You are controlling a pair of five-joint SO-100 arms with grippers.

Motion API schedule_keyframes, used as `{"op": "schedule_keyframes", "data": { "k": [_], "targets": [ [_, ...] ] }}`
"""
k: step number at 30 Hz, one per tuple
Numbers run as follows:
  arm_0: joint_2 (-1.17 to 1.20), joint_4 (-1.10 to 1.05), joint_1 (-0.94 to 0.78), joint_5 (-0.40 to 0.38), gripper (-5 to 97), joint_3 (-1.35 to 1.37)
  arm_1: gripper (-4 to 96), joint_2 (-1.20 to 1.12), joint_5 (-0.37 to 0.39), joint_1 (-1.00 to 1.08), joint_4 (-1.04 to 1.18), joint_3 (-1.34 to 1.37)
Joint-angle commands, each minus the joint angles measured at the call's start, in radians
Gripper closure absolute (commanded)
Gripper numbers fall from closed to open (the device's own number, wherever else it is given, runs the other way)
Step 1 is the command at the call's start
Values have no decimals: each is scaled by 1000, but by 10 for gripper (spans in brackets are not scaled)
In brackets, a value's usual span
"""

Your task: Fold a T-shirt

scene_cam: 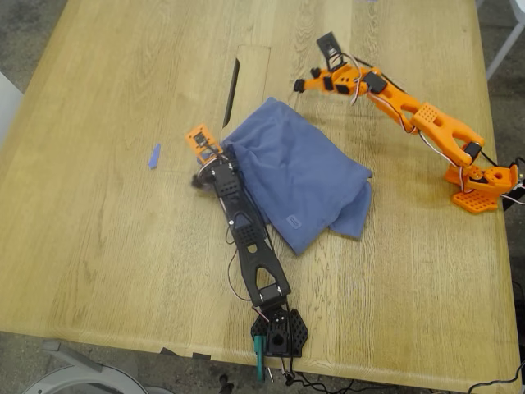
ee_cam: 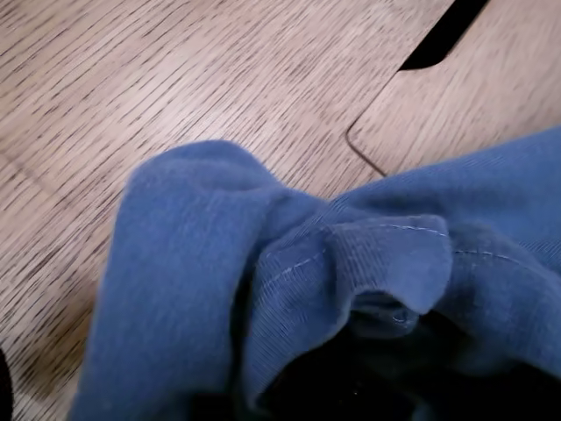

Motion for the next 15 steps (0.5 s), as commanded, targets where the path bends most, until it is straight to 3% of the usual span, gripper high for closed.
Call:
{"op": "schedule_keyframes", "data": {
  "k": [1,6,15],
  "targets": [
    [201,84,17,26,384,-55,511,123,23,-14,64,-35],
    [250,190,26,51,367,-55,509,164,12,-25,138,-35],
    [273,149,37,92,370,-55,508,152,-3,-66,114,-34]
  ]
}}
